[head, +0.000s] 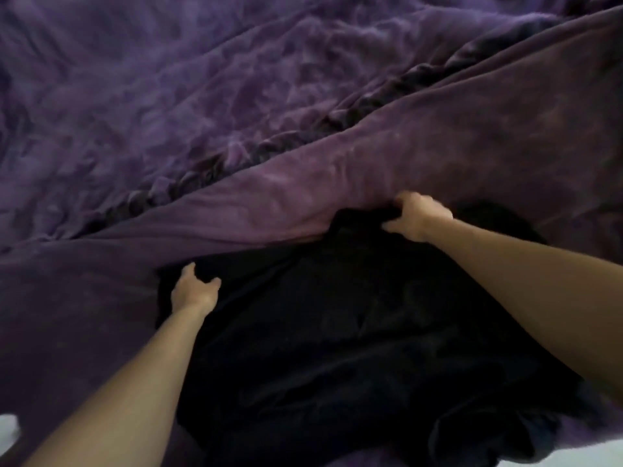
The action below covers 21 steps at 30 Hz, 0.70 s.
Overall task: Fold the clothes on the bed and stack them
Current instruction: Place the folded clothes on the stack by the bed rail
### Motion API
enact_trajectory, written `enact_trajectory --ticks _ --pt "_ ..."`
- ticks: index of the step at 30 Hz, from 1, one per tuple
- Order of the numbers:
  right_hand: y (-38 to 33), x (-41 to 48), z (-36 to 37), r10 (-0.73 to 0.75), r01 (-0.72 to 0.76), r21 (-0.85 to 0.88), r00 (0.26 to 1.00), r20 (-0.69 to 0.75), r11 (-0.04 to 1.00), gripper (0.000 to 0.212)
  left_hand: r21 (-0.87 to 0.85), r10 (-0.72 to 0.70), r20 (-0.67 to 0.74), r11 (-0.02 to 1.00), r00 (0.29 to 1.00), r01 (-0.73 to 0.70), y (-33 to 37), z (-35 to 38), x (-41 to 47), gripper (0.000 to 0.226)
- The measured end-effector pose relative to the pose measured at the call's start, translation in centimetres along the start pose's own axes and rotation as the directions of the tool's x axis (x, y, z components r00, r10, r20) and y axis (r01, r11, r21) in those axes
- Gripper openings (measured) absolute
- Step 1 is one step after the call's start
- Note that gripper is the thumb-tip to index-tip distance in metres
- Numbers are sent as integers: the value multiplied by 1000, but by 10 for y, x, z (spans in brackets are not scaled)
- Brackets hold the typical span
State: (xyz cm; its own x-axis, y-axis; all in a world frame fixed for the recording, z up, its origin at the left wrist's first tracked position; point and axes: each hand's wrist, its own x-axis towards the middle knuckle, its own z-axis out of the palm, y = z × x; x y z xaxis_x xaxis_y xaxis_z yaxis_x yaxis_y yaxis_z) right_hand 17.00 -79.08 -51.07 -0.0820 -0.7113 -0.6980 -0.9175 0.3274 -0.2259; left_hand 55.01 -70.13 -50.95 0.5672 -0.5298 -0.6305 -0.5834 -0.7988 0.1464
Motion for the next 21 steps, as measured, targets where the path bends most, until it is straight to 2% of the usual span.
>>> enact_trajectory --ticks 1,3,5,7,9,11,13,15,16,18,19,21 --pt "2 -5 11 7 -3 -44 997 76 999 47 -20 -3 59 1000 998 4 -5 2 1 65" --pt "11 -16 22 21 -26 48 995 97 999 30 11 11 116 1000 993 -12 -11 0 1 55" --pt "17 -24 11 43 -30 310 998 -38 950 21 157 51 47 986 998 -58 -7 -12 3 44" --pt "18 -23 -16 102 37 569 972 -211 821 17 258 62 5 964 998 -61 -4 -24 9 59" --pt "14 -18 -55 177 100 680 929 -326 727 3 262 14 70 964 997 -32 -2 -27 14 79" --pt "5 -10 -85 204 156 670 881 -426 726 7 283 -41 96 959 994 12 0 -25 16 78" --pt "-5 -3 -102 187 200 614 842 -507 764 12 318 -86 -14 944 996 86 -3 -22 19 68" --pt "-14 10 -110 199 220 605 813 -547 765 12 241 -162 -75 954 984 175 -8 -25 25 64" --pt "-16 18 -113 235 206 625 803 -548 753 16 166 -186 -64 967 980 194 -13 -27 29 56" --pt "-18 30 -116 289 168 664 803 -521 729 26 8 -176 -33 984 984 176 -19 -32 34 19" --pt "-16 36 -114 285 114 630 820 -496 768 32 -62 -165 -40 985 986 162 -21 -34 34 7" --pt "-17 34 -100 206 -53 337 875 -438 940 48 -177 -118 -104 979 988 98 -21 -36 31 9"
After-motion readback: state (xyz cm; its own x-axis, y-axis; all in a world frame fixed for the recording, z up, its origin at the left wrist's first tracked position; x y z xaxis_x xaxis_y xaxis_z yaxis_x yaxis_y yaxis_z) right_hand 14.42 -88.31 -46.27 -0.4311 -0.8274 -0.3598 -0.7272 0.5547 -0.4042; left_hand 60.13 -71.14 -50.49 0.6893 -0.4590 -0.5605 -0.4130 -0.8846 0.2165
